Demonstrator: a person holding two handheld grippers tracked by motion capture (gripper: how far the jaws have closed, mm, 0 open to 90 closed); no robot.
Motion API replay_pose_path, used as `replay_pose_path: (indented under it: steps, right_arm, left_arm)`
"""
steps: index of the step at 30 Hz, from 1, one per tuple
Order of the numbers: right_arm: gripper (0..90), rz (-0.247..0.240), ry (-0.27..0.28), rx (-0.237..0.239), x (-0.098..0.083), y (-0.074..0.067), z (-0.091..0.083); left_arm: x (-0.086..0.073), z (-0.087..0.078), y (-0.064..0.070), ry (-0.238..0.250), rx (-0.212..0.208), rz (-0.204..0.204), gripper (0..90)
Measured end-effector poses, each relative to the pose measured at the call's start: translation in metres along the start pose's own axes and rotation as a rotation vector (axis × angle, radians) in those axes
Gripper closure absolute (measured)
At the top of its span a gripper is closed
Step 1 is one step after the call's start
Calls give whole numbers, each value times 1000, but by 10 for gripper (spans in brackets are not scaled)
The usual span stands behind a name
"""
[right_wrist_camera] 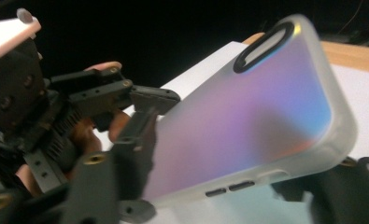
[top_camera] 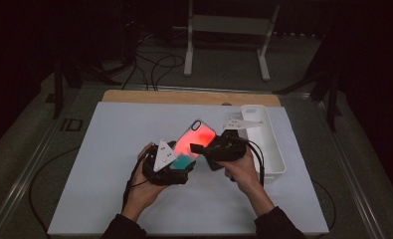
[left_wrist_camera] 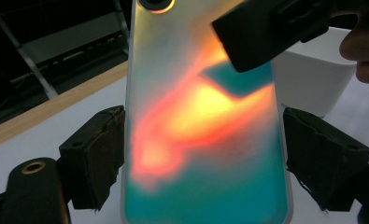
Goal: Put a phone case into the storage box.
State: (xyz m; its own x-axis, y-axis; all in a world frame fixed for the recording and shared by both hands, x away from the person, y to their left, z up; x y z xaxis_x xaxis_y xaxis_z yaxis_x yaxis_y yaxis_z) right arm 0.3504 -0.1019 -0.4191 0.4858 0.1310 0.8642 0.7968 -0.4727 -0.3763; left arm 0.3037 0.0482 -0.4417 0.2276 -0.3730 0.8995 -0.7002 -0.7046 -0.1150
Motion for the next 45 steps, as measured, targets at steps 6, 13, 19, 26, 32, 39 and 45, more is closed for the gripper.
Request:
replay_pose_path:
  steps: [6, 13, 19, 26, 32, 39, 45]
  right_arm:
    - [718, -14, -34, 3, -2, -8, 7]
    - [809, 5, -42, 2, -3, -11, 10]
    - [865, -27, -42, -31, -4, -14, 11]
    - [867, -63, -49, -33, -2, -18, 11]
    - [866, -79, -36, -25, 1, -19, 7]
    - [866, -134, -33, 26, 0, -26, 1]
    - [864, -165, -28, 79, 1, -35, -1]
  left_arm:
    - [-2, 4, 3, -22, 0, 16, 170]
    - [-4, 5, 4, -42, 15, 24, 171]
    - [-5, 7, 2, -48, 17, 0, 246]
    - [-9, 8, -1, -70, -30, -55, 159]
    - [-10, 3, -7, -77, -126, -124, 84]
    - [-17, 1, -10, -93, -212, -167, 37]
    - [-18, 2, -6, -90, -293, -184, 74]
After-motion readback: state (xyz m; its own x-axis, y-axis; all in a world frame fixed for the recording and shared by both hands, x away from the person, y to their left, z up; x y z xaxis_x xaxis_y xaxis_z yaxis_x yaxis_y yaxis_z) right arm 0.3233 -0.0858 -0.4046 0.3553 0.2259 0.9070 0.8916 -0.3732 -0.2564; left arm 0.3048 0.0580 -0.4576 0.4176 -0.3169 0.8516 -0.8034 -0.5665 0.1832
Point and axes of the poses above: each handheld gripper's, and its own axes: z roughly forward along the jaws, x roughly out of its top, y roughly to its right, the point moved 5 cm from there along z, roughly forward along the jaws, and after that the axes turned 1 degree about y, right-handed, at the moved point
